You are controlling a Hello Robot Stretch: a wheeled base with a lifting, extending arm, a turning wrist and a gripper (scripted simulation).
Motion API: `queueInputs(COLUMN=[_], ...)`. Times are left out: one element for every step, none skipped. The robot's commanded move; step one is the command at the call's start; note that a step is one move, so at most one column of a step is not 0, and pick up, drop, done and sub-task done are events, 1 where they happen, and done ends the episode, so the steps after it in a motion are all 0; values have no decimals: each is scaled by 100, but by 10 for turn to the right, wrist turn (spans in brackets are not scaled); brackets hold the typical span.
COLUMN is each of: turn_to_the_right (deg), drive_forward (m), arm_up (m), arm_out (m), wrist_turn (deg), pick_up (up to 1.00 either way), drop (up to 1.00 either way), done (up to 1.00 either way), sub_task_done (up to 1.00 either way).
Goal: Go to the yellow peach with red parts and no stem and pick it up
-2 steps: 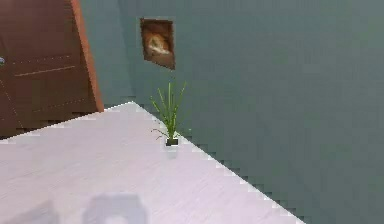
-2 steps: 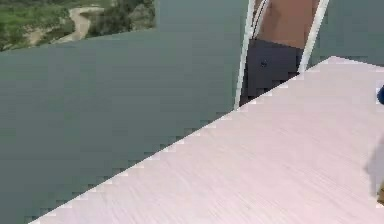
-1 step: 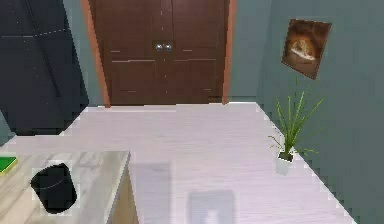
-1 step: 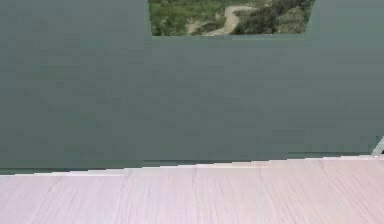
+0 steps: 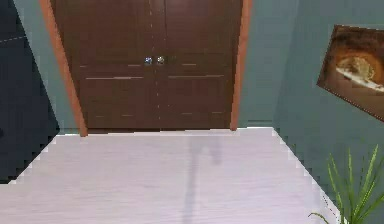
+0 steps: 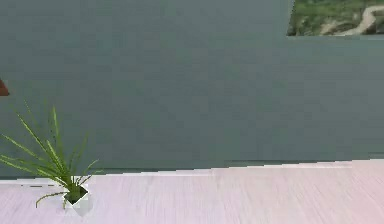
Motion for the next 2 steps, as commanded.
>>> queueInputs(turn_to_the_right=[-450,0], drive_forward=[0,20], arm_up=[0,0], arm_out=[0,0], wrist_turn=[0,0], pick_up=[0,0], drop=[0,0], done=[0,0], sub_task_done=[0,0])
